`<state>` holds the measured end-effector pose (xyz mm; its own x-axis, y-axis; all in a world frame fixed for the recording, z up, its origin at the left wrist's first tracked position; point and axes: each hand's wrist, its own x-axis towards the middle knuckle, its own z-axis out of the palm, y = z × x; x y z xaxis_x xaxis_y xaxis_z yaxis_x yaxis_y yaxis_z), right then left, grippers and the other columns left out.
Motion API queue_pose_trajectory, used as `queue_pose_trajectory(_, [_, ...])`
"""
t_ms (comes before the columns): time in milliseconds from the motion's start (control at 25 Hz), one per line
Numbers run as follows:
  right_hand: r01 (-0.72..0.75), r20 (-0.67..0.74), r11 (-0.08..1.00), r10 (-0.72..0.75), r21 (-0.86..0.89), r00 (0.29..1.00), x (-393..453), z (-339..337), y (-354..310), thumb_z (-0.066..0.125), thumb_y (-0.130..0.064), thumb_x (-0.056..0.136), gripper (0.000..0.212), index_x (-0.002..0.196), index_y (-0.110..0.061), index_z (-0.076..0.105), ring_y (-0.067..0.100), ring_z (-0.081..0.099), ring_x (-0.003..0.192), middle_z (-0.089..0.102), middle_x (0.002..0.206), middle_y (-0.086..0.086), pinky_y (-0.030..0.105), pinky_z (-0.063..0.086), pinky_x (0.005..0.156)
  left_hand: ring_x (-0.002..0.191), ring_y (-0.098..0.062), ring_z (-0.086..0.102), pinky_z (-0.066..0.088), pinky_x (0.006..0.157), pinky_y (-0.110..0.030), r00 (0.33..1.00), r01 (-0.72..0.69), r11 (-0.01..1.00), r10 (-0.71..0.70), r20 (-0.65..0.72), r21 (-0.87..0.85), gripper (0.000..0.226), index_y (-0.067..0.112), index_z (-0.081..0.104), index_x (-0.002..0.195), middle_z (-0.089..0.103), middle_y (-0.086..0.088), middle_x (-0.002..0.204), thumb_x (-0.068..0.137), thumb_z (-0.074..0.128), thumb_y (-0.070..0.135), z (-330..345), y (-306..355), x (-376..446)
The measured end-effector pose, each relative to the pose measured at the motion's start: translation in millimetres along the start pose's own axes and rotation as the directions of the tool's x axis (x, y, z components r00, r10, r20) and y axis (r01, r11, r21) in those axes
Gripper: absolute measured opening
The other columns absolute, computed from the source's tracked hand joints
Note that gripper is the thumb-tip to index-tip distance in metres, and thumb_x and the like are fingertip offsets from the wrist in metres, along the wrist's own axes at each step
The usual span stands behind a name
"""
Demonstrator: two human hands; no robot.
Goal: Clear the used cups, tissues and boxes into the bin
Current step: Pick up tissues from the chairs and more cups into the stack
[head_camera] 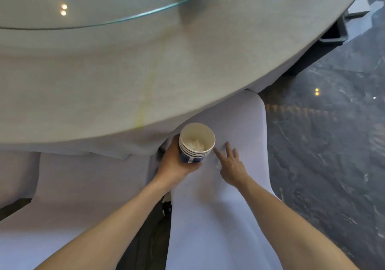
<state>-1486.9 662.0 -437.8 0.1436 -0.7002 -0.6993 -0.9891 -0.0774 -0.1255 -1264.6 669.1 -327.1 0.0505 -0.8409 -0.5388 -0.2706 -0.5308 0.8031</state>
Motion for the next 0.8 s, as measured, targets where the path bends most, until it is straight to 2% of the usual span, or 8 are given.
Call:
queue_pose_trajectory(80, [0.025,-0.098,0.999,-0.028,-0.033,0.995,-2.7,12.6,-1.6,0.049,-0.002,0.093,0.068,0.154,-0.025,0.031,0.043,0.048,0.121,0.031,0.152,0.020,0.045,0.055,0.075,0.122,-0.017,0.064,0.056,0.096,-0.036,1.000,0.001,1.000,-0.001,-0.011,-0.015,0.081,0.034,0.053,0.130,0.066,0.011,0.127,0.068,0.092,0.000,2.6,-9.6,1.6])
queue_pose_trajectory(120, [0.046,-0.110,0.999,-0.046,-0.008,0.993,-6.2,12.2,-3.4,0.049,-0.002,0.093,0.053,0.144,-0.017,0.041,0.042,0.056,0.110,0.043,0.137,0.018,0.043,0.052,0.071,0.123,-0.018,0.064,0.056,0.097,-0.038,1.000,-0.005,1.000,0.005,-0.011,-0.008,0.081,0.037,0.053,0.129,0.066,0.010,0.127,0.068,0.092,0.000,3.5,-12.1,0.5])
queue_pose_trajectory(200, [0.022,-0.058,0.998,-0.019,0.059,0.998,-15.7,0.8,-6.0,0.049,-0.005,0.096,0.028,0.123,-0.007,0.053,0.041,0.063,0.095,0.054,0.119,0.016,0.040,0.048,0.069,0.119,-0.013,0.064,0.055,0.095,-0.026,1.000,0.006,1.000,-0.006,0.003,0.016,0.081,0.037,0.050,0.129,0.065,0.013,0.126,0.069,0.092,0.001,5.9,-12.3,-7.8])
queue_pose_trajectory(320, [-0.127,-0.118,0.936,0.174,0.329,0.978,-43.7,-43.7,-5.7,0.050,-0.020,0.099,0.018,0.109,-0.008,0.061,0.036,0.063,0.088,0.067,0.106,0.013,0.039,0.053,0.073,0.109,0.006,0.062,0.047,0.082,-0.003,0.998,0.015,0.999,-0.018,0.063,0.053,0.077,0.031,0.048,0.130,0.062,0.021,0.120,0.073,0.089,0.000,3.9,10.4,-30.3])
queue_pose_trajectory(480, [-0.073,-0.242,0.725,0.321,0.685,0.916,-113.9,-138.2,-12.7,0.056,-0.040,0.099,0.025,0.108,-0.017,0.058,0.028,0.060,0.084,0.065,0.093,0.002,0.041,0.049,0.069,0.102,0.012,0.060,0.047,0.076,-0.005,0.991,-0.006,0.997,-0.004,0.133,0.072,0.070,0.024,0.052,0.131,0.065,0.016,0.117,0.074,0.087,0.002,-3.9,60.9,-60.5])
queue_pose_trajectory(640, [0.142,-0.394,0.542,0.383,0.828,0.836,-196.8,-222.2,-25.8,0.066,-0.052,0.090,0.028,0.087,-0.027,0.055,0.022,0.064,0.077,0.064,0.086,0.001,0.043,0.054,0.063,0.110,-0.010,0.064,0.056,0.085,-0.033,0.978,-0.108,0.988,0.085,0.191,0.113,0.068,0.031,0.053,0.127,0.066,0.010,0.119,0.068,0.085,0.018,-8.1,120.6,-101.7])
queue_pose_trajectory(720, [0.230,-0.479,0.537,0.386,0.812,0.788,-231.1,-249.4,-30.2,0.073,-0.045,0.088,0.025,0.087,-0.024,0.060,0.011,0.059,0.079,0.060,0.093,0.002,0.030,0.049,0.063,0.115,-0.014,0.063,0.055,0.090,-0.035,0.969,-0.163,0.979,0.136,0.206,0.120,0.070,0.032,0.053,0.127,0.066,0.008,0.122,0.064,0.083,0.024,-5.7,143.4,-118.1])
queue_pose_trajectory(800, [0.259,-0.550,0.605,0.362,0.753,0.753,-266.0,-266.3,-28.6,0.075,-0.037,0.087,0.020,0.089,-0.020,0.065,0.007,0.056,0.082,0.057,0.096,0.000,0.026,0.046,0.068,0.116,-0.015,0.064,0.053,0.089,-0.029,0.955,-0.227,0.965,0.195,0.223,0.128,0.072,0.031,0.054,0.129,0.066,0.007,0.123,0.063,0.082,0.026,1.3,169.0,-134.8])
